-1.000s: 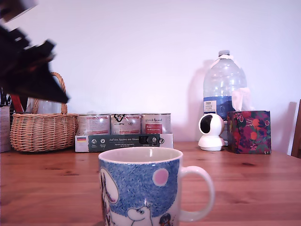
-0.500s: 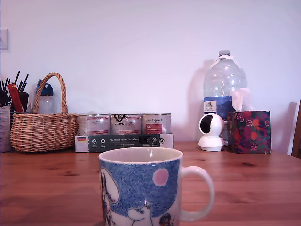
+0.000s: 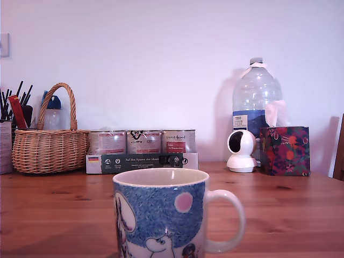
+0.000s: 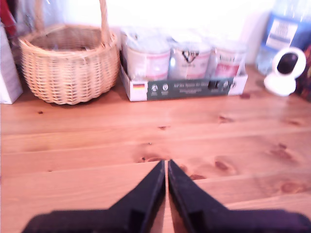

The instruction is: Pick up the coffee capsules from the table one by one and drop them inside the nearest coffee cup

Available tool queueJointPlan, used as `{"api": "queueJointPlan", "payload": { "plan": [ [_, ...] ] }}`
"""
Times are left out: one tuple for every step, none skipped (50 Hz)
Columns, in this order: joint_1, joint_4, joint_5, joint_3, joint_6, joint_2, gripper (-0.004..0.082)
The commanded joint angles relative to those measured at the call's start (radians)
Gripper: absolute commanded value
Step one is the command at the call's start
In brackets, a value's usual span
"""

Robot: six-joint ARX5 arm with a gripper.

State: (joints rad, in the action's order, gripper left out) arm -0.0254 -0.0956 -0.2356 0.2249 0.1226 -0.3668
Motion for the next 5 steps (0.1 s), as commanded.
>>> {"api": "queueJointPlan", "payload": {
  "plan": [
    [0.002,-0.013,0.002,-0.023,0.010,0.035,-0.0011],
    [0.002,-0.019,0.002,-0.023,0.009,0.048,-0.0011],
    [0.002,-0.024,0.004,-0.023,0.009,0.064,-0.0011],
    [0.002,-0.028,0.006,-0.023,0.010,0.076,-0.0011],
    [0.002,-0.033,0.010,-0.023,0.010,0.089,-0.0011]
  ]
}}
